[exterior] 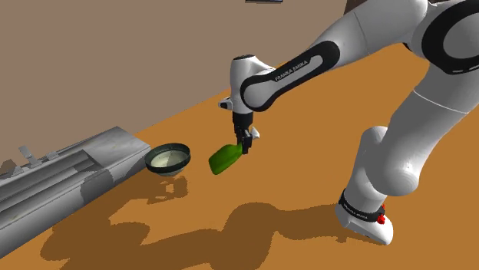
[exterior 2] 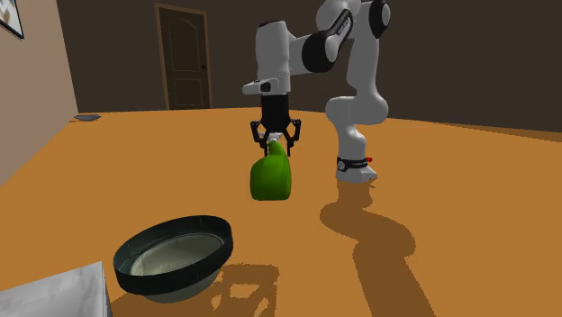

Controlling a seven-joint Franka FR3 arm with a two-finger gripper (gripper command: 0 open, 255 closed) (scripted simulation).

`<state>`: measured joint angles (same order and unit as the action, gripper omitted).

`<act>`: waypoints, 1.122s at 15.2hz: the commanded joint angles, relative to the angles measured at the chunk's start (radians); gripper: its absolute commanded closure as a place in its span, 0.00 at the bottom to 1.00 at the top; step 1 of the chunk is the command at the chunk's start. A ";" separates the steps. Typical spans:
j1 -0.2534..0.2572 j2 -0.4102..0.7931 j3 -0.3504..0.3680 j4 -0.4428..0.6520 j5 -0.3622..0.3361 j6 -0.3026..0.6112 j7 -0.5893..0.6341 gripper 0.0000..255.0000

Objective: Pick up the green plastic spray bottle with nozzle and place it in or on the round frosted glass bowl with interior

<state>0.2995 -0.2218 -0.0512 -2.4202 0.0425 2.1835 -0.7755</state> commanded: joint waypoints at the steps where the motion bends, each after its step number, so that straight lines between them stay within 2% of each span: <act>1: 0.003 0.033 0.003 0.047 0.002 -0.014 0.005 1.00; 10: 0.023 0.367 0.023 0.459 0.016 -0.091 0.041 1.00; 17: 0.034 0.646 0.032 0.869 0.017 -0.220 0.069 1.00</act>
<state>0.3343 0.3826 -0.0189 -1.6133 0.0586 1.9834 -0.7076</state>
